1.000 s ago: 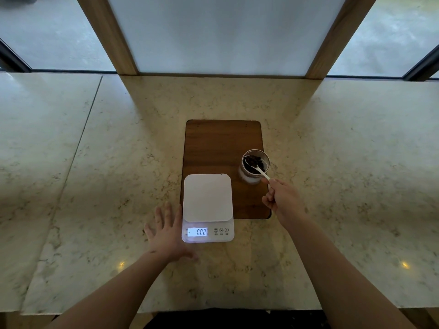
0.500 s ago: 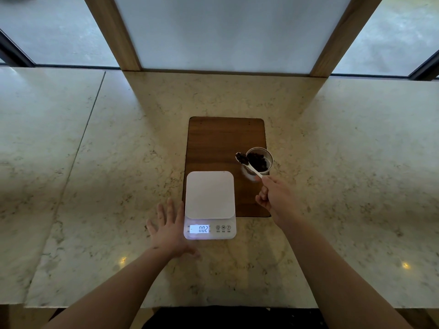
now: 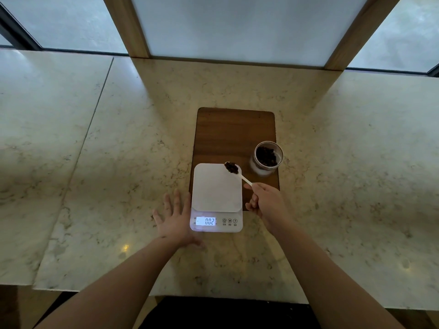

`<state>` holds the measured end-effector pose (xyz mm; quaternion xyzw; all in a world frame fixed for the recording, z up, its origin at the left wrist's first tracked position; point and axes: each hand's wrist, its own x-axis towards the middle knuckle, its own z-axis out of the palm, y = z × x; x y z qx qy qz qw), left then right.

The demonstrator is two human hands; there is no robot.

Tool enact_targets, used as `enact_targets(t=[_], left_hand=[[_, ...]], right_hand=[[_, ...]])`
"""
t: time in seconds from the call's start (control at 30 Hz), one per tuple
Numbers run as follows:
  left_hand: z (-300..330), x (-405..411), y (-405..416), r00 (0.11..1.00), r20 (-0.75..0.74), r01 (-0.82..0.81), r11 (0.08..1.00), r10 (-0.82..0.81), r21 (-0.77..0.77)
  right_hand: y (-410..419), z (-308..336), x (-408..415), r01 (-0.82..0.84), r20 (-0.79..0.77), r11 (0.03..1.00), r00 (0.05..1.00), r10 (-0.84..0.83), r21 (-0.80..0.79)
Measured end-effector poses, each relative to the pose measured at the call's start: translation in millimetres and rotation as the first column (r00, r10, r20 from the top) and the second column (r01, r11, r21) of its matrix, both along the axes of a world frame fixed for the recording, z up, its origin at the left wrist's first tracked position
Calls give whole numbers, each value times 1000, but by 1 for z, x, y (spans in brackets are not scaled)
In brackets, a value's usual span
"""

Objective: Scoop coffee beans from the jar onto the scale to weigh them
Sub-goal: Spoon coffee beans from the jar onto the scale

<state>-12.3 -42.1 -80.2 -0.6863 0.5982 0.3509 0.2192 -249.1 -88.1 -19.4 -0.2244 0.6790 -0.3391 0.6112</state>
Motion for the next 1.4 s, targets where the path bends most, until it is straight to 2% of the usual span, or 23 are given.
enact_targets(t=[0.1,0.4,0.63,0.87,1.27,1.4], left_hand=[[0,0,1,1000,-1,-3,1000,3,2],[-6,5,2,1000,-24,-3,1000,3,-8],[-8,6,3,1000,-25,-8,1000,8,-9],[-4,5,4,999,-36,-8,1000,8,-3],[-8,7,3,999,-51,-8,1000,7,-8],[-12,7,1,999,-37,-3,1000,4,4]], right_hand=[[4,-4,6,-49,-53,999,997,50,25],[10,-14,13,-98,-54,995,994,99,8],[19,-24,16,-200,-206,980,960,190,-26],[24,-23,14,-265,-267,959,935,232,-95],[23,-33,8,-402,-525,892,815,247,-204],[25,-33,7,-480,-647,848,724,239,-224]])
